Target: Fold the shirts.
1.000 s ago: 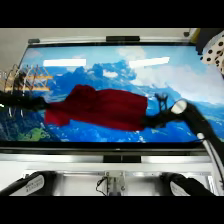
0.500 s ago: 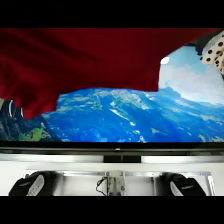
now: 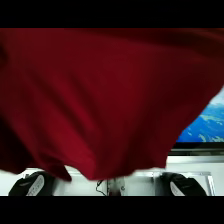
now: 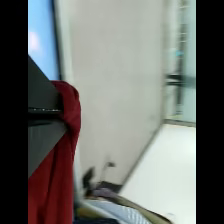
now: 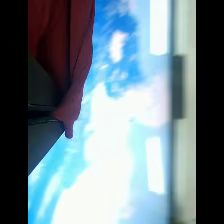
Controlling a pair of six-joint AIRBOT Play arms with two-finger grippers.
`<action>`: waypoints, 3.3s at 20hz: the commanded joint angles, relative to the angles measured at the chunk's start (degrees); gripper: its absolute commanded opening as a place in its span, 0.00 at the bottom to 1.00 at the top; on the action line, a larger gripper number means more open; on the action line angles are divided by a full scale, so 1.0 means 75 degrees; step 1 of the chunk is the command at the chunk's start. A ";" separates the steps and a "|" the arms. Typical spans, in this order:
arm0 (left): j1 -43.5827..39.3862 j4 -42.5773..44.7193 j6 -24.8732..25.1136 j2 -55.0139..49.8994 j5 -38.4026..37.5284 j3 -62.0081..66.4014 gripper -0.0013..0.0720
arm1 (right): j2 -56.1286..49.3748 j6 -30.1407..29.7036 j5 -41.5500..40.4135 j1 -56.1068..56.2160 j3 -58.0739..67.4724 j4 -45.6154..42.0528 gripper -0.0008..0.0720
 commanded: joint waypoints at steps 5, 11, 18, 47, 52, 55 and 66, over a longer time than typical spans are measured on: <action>0.0012 0.0268 0.0347 -0.1807 -0.0233 -0.3593 0.06 | -0.3115 0.0609 -0.0898 -0.0006 -0.2591 -0.0650 0.11; -0.0015 -0.1856 0.1224 -0.4383 0.0478 -0.4068 0.07 | -0.5269 0.1792 -0.2005 -0.0143 -0.2652 -0.1221 0.11; -0.1017 -0.2801 0.1923 -0.5863 0.0761 -0.4068 0.06 | -0.5403 0.2361 -0.3220 -0.0915 -0.2652 -0.0073 0.11; -0.0434 -0.0230 -0.0542 -0.6607 0.0312 -0.5397 0.06 | -0.4028 -0.0326 0.0388 -0.2189 -0.5814 0.2900 0.92; -0.0134 -0.0224 -0.0073 -0.6204 -0.0379 -0.5251 0.06 | -0.4030 -0.0644 -0.0743 -0.2186 -0.7536 0.4284 0.92; -0.0137 -0.0230 -0.0047 -0.5945 -0.0382 -0.5251 0.06 | -0.4036 -0.0641 -0.1122 -0.2186 -0.7970 0.4590 0.92; 0.0032 -0.0233 0.0676 -0.4109 -0.0793 -0.3340 0.06 | -0.3325 -0.1046 -0.1078 -0.1204 -0.6306 0.4715 0.11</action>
